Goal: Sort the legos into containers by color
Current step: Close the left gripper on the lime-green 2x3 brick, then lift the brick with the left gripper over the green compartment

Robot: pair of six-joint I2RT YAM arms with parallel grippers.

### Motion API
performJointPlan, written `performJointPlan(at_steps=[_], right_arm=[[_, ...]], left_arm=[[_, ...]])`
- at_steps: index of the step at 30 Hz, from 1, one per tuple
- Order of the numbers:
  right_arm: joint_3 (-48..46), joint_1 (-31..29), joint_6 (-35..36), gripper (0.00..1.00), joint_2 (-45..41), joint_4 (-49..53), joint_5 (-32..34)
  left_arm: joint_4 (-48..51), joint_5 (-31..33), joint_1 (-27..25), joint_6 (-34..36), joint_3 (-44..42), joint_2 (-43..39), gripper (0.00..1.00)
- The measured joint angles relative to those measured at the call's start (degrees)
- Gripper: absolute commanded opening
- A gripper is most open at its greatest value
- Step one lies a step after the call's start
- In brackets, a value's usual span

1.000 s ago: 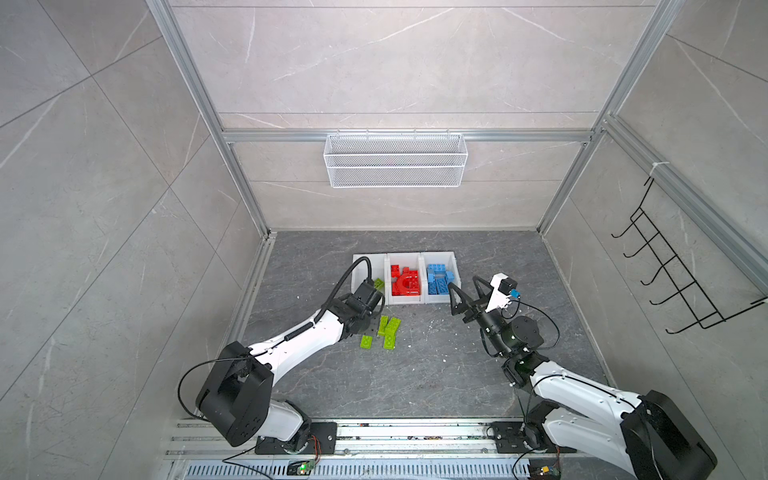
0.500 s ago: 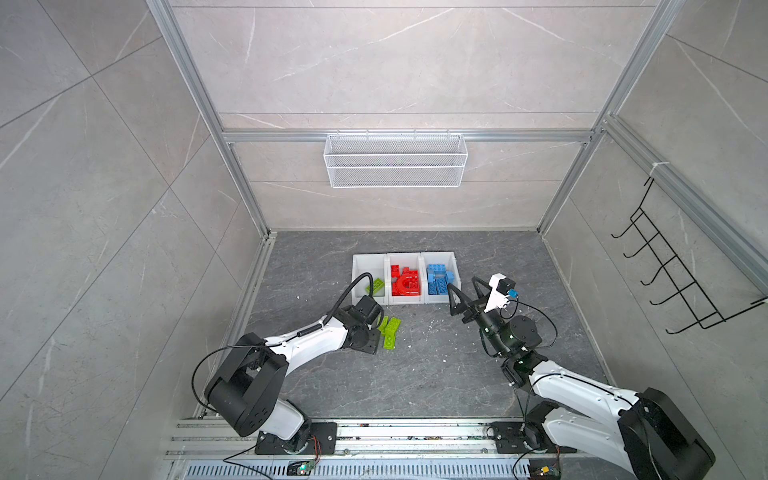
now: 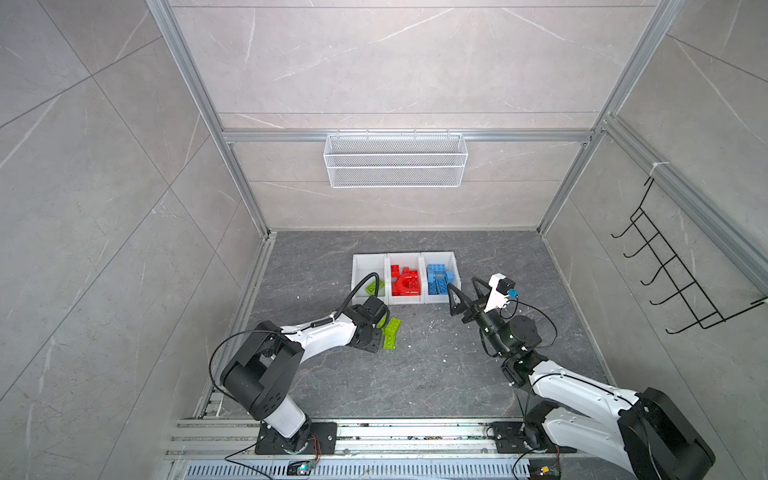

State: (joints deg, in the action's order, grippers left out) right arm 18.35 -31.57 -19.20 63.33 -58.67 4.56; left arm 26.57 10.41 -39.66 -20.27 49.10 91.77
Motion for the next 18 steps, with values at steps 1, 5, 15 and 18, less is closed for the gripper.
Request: performJointPlan(at_steps=[1, 5, 15, 18], right_arm=[[0.0, 0.0, 0.0, 1.0, 0.0, 0.0, 0.0], [0.0, 0.0, 0.0, 1.0, 0.0, 0.2, 0.0], [0.0, 0.0, 0.3, 1.0, 0.1, 0.2, 0.0], [0.0, 0.0, 0.7, 1.0, 0.1, 0.2, 0.0]], left_arm=[[0.0, 0.0, 0.0, 0.0, 0.1, 0.1, 0.55], [-0.1, 0.0, 0.0, 0.0, 0.4, 0.5, 0.48], [1.0, 0.7, -0.3, 0.0, 1.2, 0.5, 0.32], [2.8, 1.5, -0.3, 0.0, 2.3, -0.1, 0.32]])
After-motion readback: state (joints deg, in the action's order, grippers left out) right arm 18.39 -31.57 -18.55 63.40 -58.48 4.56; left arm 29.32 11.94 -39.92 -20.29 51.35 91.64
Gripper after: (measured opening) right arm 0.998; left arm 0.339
